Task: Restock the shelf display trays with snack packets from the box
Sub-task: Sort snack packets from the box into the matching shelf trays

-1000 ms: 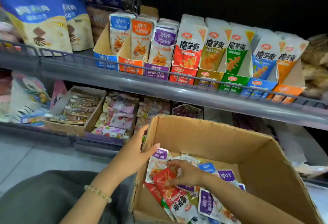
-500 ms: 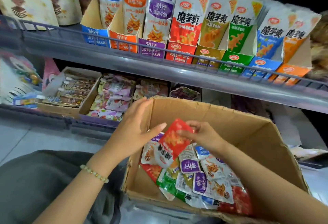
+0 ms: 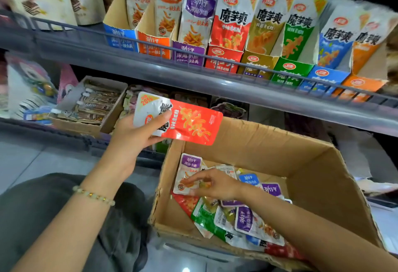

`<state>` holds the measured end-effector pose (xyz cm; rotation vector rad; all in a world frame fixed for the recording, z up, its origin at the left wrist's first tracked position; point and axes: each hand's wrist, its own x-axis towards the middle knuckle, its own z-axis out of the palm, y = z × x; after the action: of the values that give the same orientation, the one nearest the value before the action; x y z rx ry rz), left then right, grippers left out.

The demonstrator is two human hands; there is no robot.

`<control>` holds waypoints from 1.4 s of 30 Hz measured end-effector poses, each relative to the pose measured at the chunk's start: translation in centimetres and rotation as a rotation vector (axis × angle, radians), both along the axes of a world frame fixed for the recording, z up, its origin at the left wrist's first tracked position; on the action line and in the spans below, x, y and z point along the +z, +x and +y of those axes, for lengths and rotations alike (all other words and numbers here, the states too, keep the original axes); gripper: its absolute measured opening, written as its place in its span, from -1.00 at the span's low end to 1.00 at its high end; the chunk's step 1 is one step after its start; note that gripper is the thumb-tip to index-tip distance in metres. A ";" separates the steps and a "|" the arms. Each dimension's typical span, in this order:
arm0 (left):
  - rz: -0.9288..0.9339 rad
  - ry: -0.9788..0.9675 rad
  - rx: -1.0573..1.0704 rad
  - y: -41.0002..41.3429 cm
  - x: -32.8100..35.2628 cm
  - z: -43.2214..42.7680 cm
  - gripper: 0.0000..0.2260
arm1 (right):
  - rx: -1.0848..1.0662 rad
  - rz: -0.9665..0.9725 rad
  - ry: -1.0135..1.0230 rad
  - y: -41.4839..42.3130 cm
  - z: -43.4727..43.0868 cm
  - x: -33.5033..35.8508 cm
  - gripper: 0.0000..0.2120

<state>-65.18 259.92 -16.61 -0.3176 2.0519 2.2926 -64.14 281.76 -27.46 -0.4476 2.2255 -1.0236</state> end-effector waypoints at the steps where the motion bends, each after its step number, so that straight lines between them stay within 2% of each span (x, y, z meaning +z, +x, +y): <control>1: -0.003 0.018 0.007 0.0 -0.1 -0.1 -0.63 | 0.124 0.065 0.091 0.0 -0.8 -1.8 -0.54; 4: -0.033 0.052 0.059 -0.1 -0.3 -0.3 -0.68 | 0.371 0.233 0.355 -0.4 -1.3 -4.9 -0.42; 7: -0.044 0.072 0.076 -0.4 -0.2 -0.4 -0.69 | 0.460 0.299 0.478 -0.5 1.3 -5.0 -0.40; 10: -0.033 0.104 0.041 -0.7 -0.2 0.0 -0.74 | 0.435 0.312 0.524 0.0 4.7 -4.5 -0.38; 12: -0.042 0.116 0.006 -0.9 -0.3 0.2 -0.78 | 0.322 0.415 0.536 0.0 5.6 -4.1 -0.44; 14: -0.039 0.117 -0.032 -1.0 -0.5 0.3 -0.81 | 0.203 0.467 0.452 -0.6 4.5 -3.8 -0.49; 16: -0.026 0.118 -0.050 -1.1 -0.7 0.4 -0.79 | 0.180 0.403 0.331 -1.3 2.2 -3.9 -0.39; 18: -0.002 0.109 -0.063 -1.1 -0.7 0.5 -0.79 | 0.247 0.328 0.303 -1.7 -0.1 -4.3 -0.24; 21: 0.034 0.084 -0.069 -1.1 -0.7 0.6 -0.80 | 0.336 0.298 0.461 -2.0 -2.3 -4.6 -0.09; 23: 0.040 0.081 -0.060 -1.0 -0.7 0.7 -0.80 | 0.343 0.272 0.553 -2.0 -2.9 -4.4 -0.13; 25: 0.036 0.101 -0.041 -0.9 -0.7 0.9 -0.82 | 0.333 0.254 0.563 -2.1 -2.7 -4.6 -0.28; 28: 0.006 0.105 -0.026 -0.7 -0.5 1.2 -0.80 | 0.128 0.162 0.301 -2.4 -0.3 -3.1 -0.71; 29: -0.001 0.090 -0.028 -0.7 -0.5 1.3 -0.77 | 0.040 0.111 0.212 -2.4 0.9 -2.0 -0.75; 31: 0.019 0.025 -0.053 -0.6 -0.3 1.6 -0.77 | -0.134 0.034 0.047 -2.3 3.5 1.5 -0.77; 33: 0.042 0.003 -0.058 -0.3 -0.2 2.0 -0.85 | -0.283 0.012 -0.091 -1.5 6.3 5.4 -0.82; 35: 0.035 0.032 -0.039 -0.1 0.0 2.5 -0.91 | -0.403 0.050 -0.213 -0.4 8.6 8.5 -0.67; 37: 0.018 0.041 -0.026 -0.1 0.1 3.4 -0.93 | -0.575 0.109 -0.370 0.8 10.4 10.6 -0.64; 39: 0.019 0.074 -0.042 0.1 0.3 4.7 -0.87 | -0.741 0.177 -0.552 1.7 11.3 11.9 -0.70; 42: 0.049 0.092 -0.163 0.7 0.5 7.4 -0.63 | -0.894 0.196 -0.716 2.5 11.3 12.4 -0.74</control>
<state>-64.49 267.27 -16.15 -0.0873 1.9076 2.3077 -61.65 293.08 -15.08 0.2280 2.1746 -2.3470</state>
